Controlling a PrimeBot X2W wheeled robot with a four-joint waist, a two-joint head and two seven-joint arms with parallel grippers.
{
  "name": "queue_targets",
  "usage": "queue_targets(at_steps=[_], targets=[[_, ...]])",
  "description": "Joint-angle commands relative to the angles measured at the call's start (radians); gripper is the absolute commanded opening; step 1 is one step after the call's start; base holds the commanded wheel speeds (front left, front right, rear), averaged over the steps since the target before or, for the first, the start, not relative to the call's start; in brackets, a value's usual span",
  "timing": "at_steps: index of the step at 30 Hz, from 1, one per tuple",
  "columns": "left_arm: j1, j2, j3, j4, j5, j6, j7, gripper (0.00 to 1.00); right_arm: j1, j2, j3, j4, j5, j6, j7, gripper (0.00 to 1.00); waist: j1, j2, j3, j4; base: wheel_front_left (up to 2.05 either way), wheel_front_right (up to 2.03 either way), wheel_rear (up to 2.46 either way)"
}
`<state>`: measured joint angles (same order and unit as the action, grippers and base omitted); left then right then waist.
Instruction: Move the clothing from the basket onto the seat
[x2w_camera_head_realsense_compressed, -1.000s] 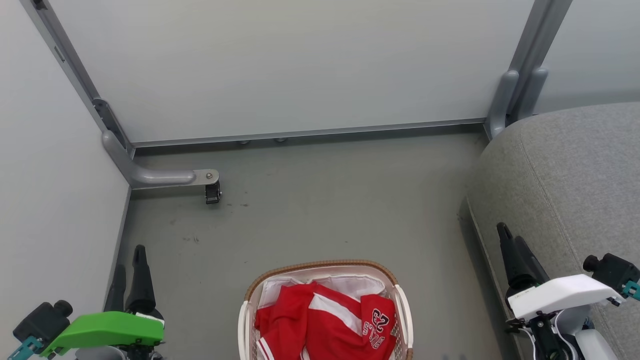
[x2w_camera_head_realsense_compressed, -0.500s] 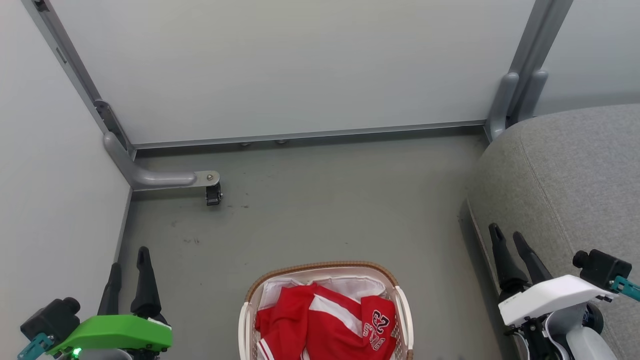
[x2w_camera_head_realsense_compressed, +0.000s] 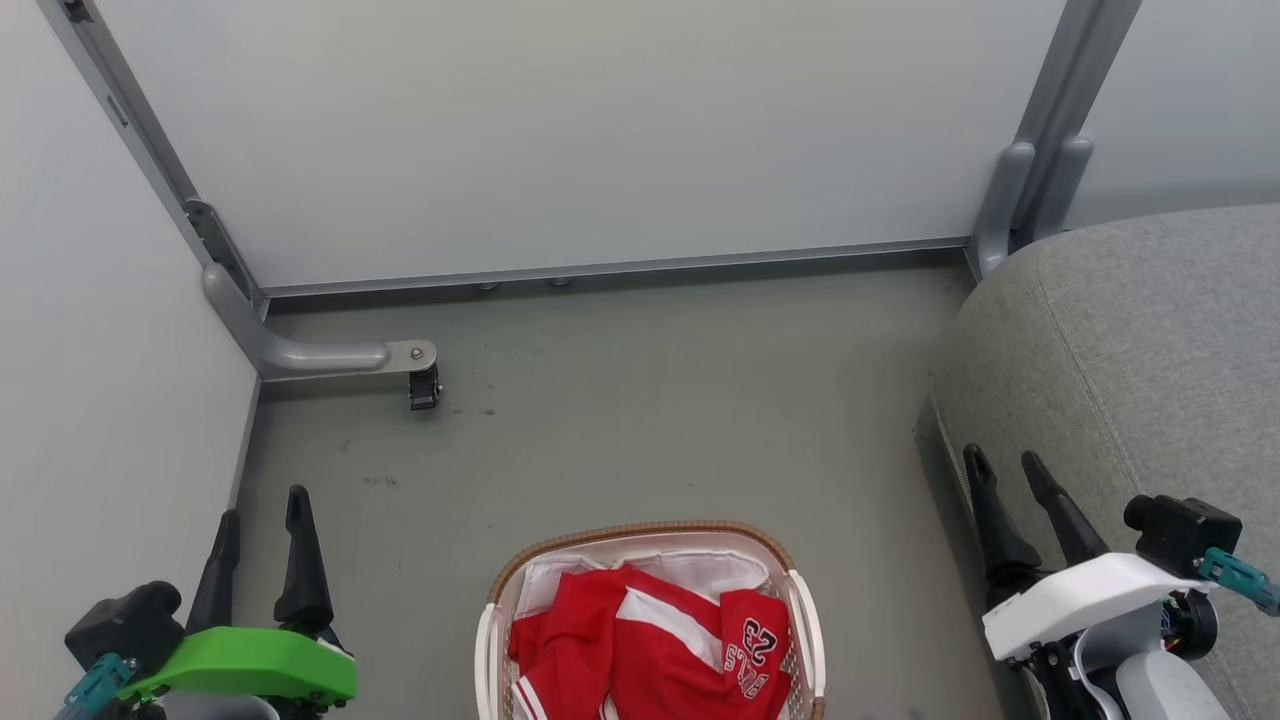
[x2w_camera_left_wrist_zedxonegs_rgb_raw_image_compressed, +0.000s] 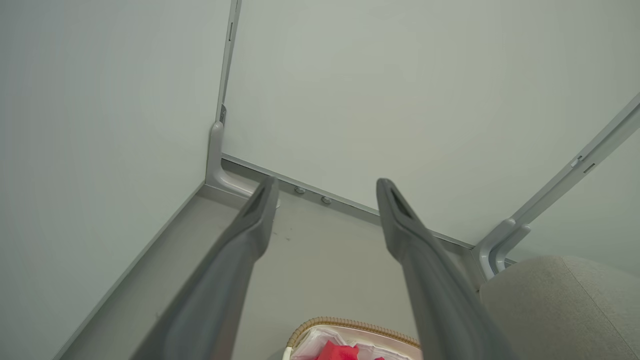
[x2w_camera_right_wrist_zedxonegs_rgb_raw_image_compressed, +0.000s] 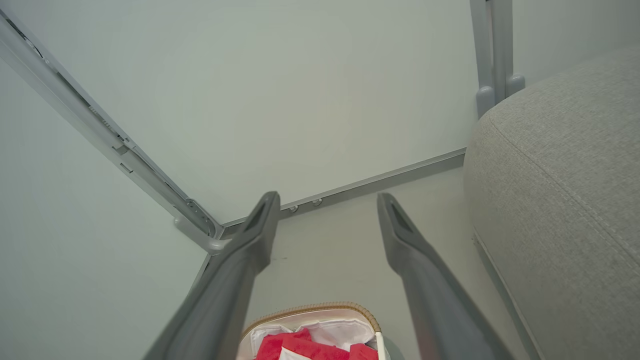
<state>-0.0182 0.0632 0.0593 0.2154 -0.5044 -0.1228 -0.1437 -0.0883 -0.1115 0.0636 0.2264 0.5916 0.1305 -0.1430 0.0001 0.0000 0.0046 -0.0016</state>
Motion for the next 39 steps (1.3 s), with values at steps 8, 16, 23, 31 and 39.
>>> queue_targets(at_steps=[8, 16, 23, 31, 39], targets=[[-0.006, 0.019, -0.011, -0.004, 0.101, 0.000, -0.029, 1.00, -0.018, -0.020, 0.021, -0.007, -0.104, 0.000, -0.029, 1.00, 0.0000, 0.0000, 0.003, -0.006, 0.00, 0.00, 0.00], [-0.005, 0.020, -0.021, 0.000, 0.176, -0.002, -0.047, 1.00, -0.021, -0.015, 0.037, -0.003, -0.180, 0.000, -0.047, 1.00, 0.0000, 0.0000, 0.008, -0.012, 0.00, 0.00, 0.00], [0.001, 0.015, -0.025, 0.003, 0.237, -0.003, -0.063, 1.00, -0.025, -0.020, 0.048, 0.000, -0.238, 0.000, -0.064, 1.00, 0.0000, 0.0000, 0.023, -0.022, 0.00, 0.00, 0.00], [-0.022, 0.008, -0.041, 0.014, 0.299, -0.006, -0.080, 1.00, -0.035, -0.024, 0.046, 0.012, -0.301, 0.000, -0.081, 1.00, -0.0001, 0.0000, 0.062, -0.038, 0.00, 0.00, 0.00], [-0.083, 0.005, -0.139, 0.084, 0.346, -0.008, -0.095, 1.00, -0.082, -0.016, 0.051, 0.002, -0.363, 0.000, -0.096, 1.00, -0.0001, 0.0000, 0.172, -0.079, 0.00, 0.00, 0.00]])
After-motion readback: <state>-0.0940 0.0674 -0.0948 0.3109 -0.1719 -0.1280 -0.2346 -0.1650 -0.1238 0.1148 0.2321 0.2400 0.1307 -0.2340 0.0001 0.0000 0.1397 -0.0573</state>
